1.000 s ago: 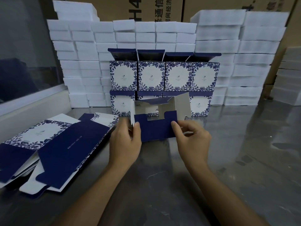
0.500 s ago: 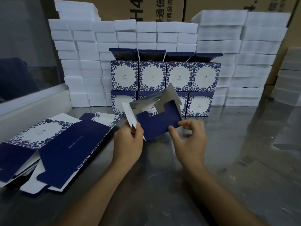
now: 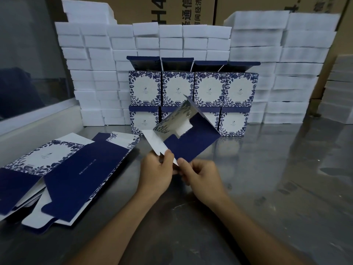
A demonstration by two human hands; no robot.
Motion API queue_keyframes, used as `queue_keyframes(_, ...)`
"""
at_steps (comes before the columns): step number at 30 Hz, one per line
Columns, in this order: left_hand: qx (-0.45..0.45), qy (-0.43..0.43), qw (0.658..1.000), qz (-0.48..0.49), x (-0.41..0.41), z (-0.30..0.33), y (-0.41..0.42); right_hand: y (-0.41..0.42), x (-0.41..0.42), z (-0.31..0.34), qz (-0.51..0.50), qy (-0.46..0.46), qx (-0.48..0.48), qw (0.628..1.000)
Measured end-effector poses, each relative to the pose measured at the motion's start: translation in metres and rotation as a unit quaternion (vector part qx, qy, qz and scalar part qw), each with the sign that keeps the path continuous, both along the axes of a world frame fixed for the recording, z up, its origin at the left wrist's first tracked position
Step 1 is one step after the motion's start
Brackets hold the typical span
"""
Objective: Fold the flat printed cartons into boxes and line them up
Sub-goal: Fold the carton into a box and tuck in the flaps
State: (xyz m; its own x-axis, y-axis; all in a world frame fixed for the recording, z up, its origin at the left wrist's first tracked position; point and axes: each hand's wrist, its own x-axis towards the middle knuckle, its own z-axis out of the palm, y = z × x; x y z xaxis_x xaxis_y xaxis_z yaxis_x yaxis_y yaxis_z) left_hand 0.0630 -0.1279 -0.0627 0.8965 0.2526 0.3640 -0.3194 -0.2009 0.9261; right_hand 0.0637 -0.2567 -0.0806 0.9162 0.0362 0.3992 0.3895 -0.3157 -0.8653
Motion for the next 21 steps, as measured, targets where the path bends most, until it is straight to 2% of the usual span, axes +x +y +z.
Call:
queue_keyframes(2, -0.025, 0.014, 0.999, -0.017, 0.0, -0.001, -0.001, -0.002, 0.002, -0.001, 0.002, 0.01, 0.013, 1.0)
queue_keyframes(6, -0.013, 0.008, 1.0, -0.022, 0.001, -0.003, -0.003, -0.005, 0.003, -0.003, 0.01, 0.017, 0.023, 1.0)
queue_keyframes(13, 0.105, 0.044, 0.993, 0.011, 0.002, -0.011, -0.005, 0.0, 0.002, -0.003, 0.004, -0.009, 0.022, 1.0)
queue_keyframes(21, 0.104, 0.05, 0.993, 0.006, 0.002, -0.01, -0.002, -0.01, 0.009, 0.0, -0.055, -0.019, 0.086, 0.995)
